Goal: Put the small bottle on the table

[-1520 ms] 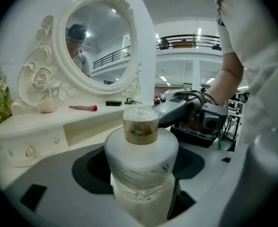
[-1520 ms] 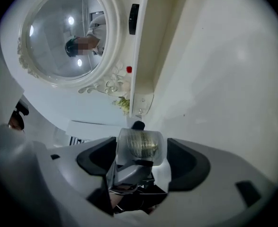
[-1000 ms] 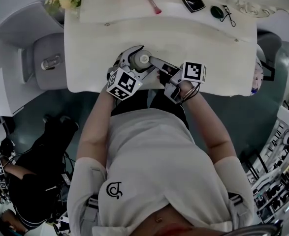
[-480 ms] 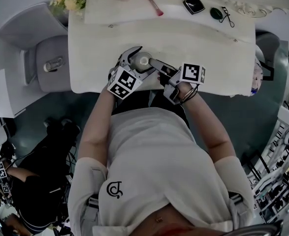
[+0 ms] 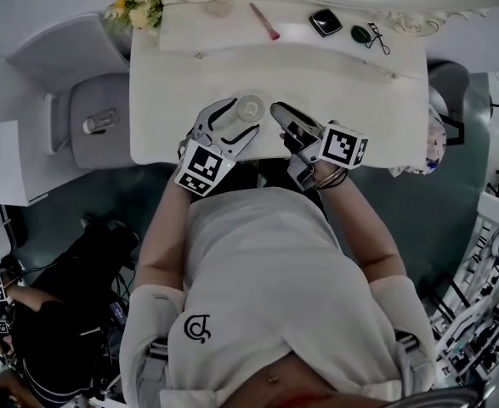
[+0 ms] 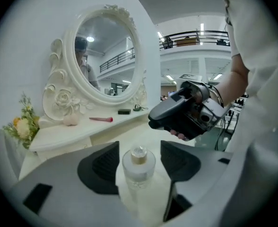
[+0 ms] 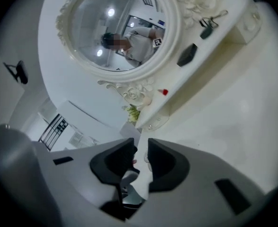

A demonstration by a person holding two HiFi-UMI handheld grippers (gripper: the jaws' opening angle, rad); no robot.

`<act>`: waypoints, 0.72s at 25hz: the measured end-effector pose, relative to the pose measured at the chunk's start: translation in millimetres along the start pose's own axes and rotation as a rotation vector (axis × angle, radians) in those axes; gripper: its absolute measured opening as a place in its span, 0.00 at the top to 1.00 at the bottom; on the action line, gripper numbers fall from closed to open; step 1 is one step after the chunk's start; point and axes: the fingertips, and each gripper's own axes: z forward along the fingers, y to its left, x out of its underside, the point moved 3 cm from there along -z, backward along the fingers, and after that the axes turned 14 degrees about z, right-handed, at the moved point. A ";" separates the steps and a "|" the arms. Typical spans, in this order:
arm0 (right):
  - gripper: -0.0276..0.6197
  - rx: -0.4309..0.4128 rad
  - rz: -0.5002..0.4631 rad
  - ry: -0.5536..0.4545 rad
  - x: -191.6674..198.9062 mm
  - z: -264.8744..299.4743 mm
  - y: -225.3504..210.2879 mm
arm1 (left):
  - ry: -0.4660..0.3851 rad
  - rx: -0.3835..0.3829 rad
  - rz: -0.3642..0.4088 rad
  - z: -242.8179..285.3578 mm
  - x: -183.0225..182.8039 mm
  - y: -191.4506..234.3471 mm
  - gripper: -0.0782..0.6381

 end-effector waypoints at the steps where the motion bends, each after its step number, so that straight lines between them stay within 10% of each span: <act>1: 0.83 -0.004 -0.064 -0.021 -3.2 -4.0 7.2 | -0.018 -0.038 -0.002 -7.0 -6.9 3.1 0.55; 7: 0.94 0.000 -0.342 -0.143 -10.9 -25.2 49.6 | -0.089 -0.238 0.002 -41.1 -49.7 25.9 0.87; 18: 0.95 -0.046 -0.795 -0.372 -29.2 -59.9 112.7 | -0.151 -0.422 0.018 -99.7 -113.3 62.5 0.87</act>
